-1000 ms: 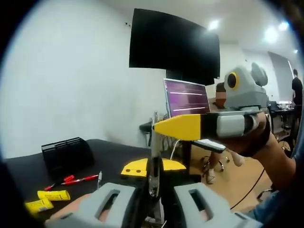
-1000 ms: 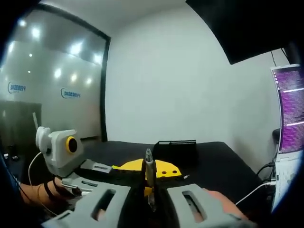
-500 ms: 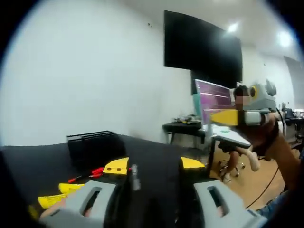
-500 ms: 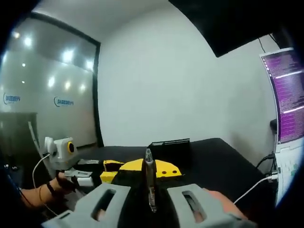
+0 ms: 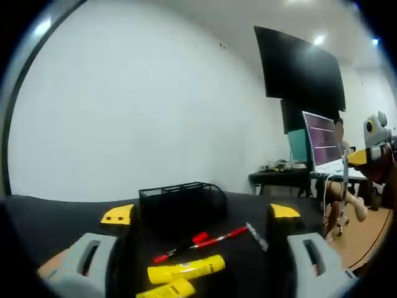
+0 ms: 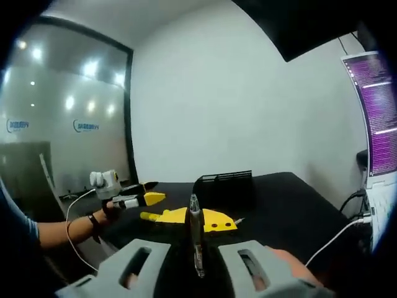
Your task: Pick up pens and glue sticks and place them into the holder.
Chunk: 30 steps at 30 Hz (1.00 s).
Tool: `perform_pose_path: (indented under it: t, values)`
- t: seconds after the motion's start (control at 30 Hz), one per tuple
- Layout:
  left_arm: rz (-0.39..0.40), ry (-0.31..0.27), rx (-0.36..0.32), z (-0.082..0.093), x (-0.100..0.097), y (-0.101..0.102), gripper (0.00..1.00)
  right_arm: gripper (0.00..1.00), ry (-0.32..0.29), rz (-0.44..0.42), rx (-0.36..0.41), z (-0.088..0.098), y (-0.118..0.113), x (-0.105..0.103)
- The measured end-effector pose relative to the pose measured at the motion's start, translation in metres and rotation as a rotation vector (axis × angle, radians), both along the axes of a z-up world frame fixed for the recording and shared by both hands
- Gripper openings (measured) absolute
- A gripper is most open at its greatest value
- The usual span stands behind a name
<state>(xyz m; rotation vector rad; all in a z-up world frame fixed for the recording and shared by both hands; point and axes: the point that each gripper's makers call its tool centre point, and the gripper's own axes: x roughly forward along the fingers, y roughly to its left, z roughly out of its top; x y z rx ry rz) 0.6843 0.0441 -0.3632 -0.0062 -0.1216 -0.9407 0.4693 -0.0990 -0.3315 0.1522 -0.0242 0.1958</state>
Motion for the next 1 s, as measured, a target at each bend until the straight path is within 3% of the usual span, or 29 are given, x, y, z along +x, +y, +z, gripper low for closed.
perform_pose_path:
  t: [0.07, 0.23, 0.4, 0.67, 0.7, 0.77, 0.87, 1.0]
  values:
    - [0.003, -0.004, -0.005, -0.004, 0.009, -0.006, 0.96, 0.04, 0.001, 0.000, -0.001, 0.000, 0.000, 0.001]
    - [0.023, 0.012, 0.047, -0.025, 0.030, -0.017, 0.96, 0.04, 0.006, -0.002, -0.006, 0.000, 0.000, 0.002]
    - [0.008, 0.030, 0.064, -0.042, 0.031, -0.027, 0.96, 0.04, 0.011, -0.014, -0.014, 0.001, -0.003, 0.003]
    - [-0.001, 0.084, 0.033, -0.058, 0.035, -0.027, 0.96, 0.04, 0.014, -0.039, -0.021, 0.002, -0.011, 0.007]
    - [-0.003, 0.086, 0.032, -0.056, 0.034, -0.027, 0.96, 0.04, 0.016, -0.040, -0.023, 0.002, -0.012, 0.007]
    - [0.011, 0.030, 0.008, -0.047, 0.030, -0.023, 0.92, 0.04, 0.020, -0.042, -0.028, 0.001, -0.013, 0.010]
    - [-0.006, 0.060, 0.005, -0.052, 0.028, -0.024, 0.93, 0.04, 0.028, -0.045, -0.033, -0.001, -0.014, 0.012]
    - [-0.017, 0.052, -0.004, -0.050, 0.025, -0.024, 0.93, 0.04, 0.035, -0.052, -0.039, -0.003, -0.018, 0.015]
